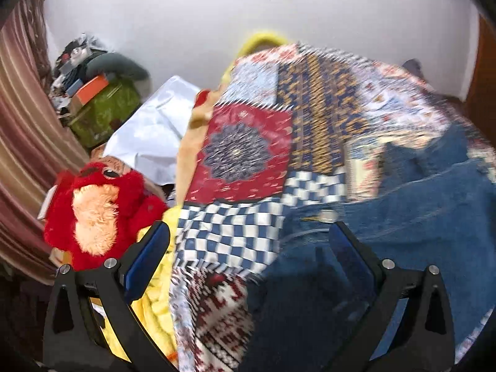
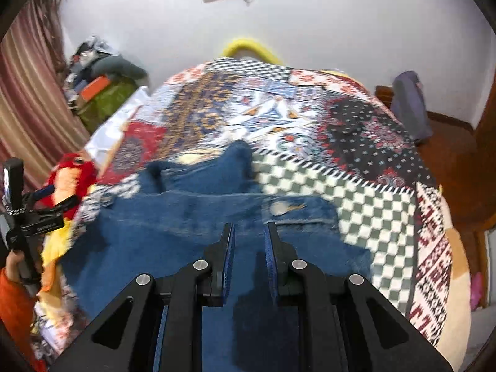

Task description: Fold large clothes

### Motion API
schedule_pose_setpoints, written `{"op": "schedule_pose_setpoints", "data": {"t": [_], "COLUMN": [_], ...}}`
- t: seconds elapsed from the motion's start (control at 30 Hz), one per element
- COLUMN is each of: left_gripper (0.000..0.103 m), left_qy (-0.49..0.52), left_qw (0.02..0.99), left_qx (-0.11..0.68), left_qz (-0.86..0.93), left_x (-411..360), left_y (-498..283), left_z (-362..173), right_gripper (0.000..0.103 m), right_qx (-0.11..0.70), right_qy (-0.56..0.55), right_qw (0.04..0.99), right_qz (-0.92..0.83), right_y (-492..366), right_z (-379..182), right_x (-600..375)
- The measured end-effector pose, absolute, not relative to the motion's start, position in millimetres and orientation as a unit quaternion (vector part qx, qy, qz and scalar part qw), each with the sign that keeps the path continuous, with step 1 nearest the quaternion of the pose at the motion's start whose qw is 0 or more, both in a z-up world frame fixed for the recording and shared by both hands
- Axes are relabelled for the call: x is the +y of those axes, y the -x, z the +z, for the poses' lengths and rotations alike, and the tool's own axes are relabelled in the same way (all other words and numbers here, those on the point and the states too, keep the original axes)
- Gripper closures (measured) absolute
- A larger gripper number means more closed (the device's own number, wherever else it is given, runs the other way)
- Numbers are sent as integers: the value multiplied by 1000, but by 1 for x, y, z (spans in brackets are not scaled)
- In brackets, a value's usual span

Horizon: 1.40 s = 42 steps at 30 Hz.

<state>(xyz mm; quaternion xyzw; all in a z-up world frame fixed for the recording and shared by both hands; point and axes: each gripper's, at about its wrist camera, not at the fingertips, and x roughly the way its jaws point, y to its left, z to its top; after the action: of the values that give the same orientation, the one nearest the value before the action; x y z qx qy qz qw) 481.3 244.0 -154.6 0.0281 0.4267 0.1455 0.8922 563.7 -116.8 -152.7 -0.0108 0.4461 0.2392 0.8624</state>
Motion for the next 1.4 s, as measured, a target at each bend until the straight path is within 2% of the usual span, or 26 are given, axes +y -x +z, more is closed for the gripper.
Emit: {"op": "schedule_pose_setpoints", "data": {"t": [0.27,0.53,0.73,0.93,1.13,1.33,1.4], "left_gripper": [0,0,0,0,0,0,0], "left_qy": [-21,-45,-45,-27,-3,31,45], "left_qw": [905,873,868,870,874,869,868], "left_qx": [422,484,489,479,466,469,468], "left_qz": [44,35,77,110,135,156,160], "left_x": [182,154,177,198,207,228,232], "left_y": [-446,-443,-425,-396,-368,-355,-349], "left_z": [-149,-220,-245,-246,-237,-238,-237], "right_gripper": [88,88,88,88,88,88,88], "right_qx": [456,479,468,484,472,482,476], "right_qy": [69,174,186,178,223,170,189], "right_qw": [831,808,806,804,821,830,837], "right_qz": [312,296,310,296,232,221,191], "right_y": [-498,-471,-470,-471,-462,-464,-462], "right_z": [-161,-216,-225,-229,-231,-225,-226], "right_x": [-53,-7,-28,-61,-91,-135,-142]}}
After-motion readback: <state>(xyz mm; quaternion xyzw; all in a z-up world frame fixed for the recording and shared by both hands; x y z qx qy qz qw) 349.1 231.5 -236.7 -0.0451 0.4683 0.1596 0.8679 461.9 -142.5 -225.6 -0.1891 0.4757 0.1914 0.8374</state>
